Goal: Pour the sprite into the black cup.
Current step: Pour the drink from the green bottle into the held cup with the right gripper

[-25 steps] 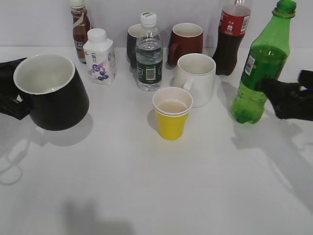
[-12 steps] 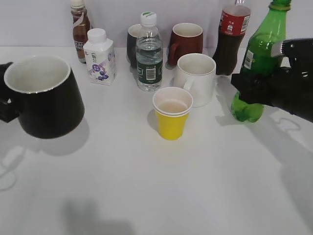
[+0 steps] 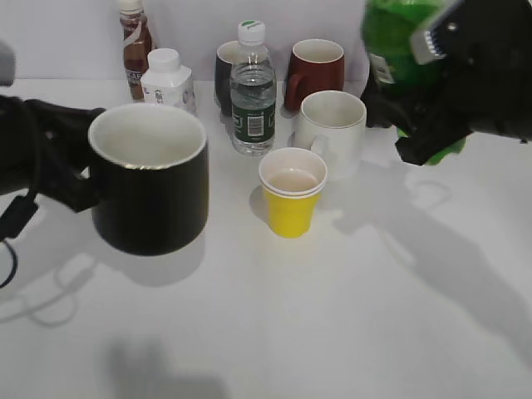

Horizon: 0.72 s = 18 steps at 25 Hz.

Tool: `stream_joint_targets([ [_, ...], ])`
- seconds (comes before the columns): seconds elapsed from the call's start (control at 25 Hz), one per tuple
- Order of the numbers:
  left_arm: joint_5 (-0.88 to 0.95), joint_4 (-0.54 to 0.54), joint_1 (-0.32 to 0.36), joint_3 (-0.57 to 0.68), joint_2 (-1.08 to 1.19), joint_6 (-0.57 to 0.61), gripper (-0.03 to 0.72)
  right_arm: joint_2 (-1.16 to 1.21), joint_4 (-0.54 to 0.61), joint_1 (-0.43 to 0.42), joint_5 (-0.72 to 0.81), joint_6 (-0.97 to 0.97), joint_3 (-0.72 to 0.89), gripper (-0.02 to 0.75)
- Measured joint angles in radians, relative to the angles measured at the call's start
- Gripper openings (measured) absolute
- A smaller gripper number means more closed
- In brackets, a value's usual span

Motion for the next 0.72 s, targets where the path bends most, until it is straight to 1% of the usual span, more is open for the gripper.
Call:
stream_joint_targets([
  [0.08,0.077,-0.039,-0.054,-0.042,0.000,0.000,0.041,-0.020,-0.019,0.065,0.104,-0.059,-0.043,0.438],
  [0.24,0.188,-0.064,-0.134,-0.118,0.000,0.000,0.041,-0.024,-0.044,0.162,0.297,-0.167,-0.116,0.438],
  [0.4,0.296,-0.065,-0.189,-0.173,0.000,-0.001,0.041,-0.024,-0.186,0.246,0.398,-0.202,-0.152,0.438],
  [0.52,0.343,-0.063,-0.218,-0.193,0.000,-0.001,0.041,-0.024,-0.286,0.317,0.475,-0.206,-0.172,0.438],
  [0.6,0.349,-0.063,-0.237,-0.196,0.000,-0.001,0.041,-0.024,-0.330,0.347,0.508,-0.207,-0.184,0.438],
  [0.72,0.372,-0.058,-0.263,-0.196,0.000,-0.001,0.041,-0.024,-0.385,0.361,0.537,-0.208,-0.190,0.438],
])
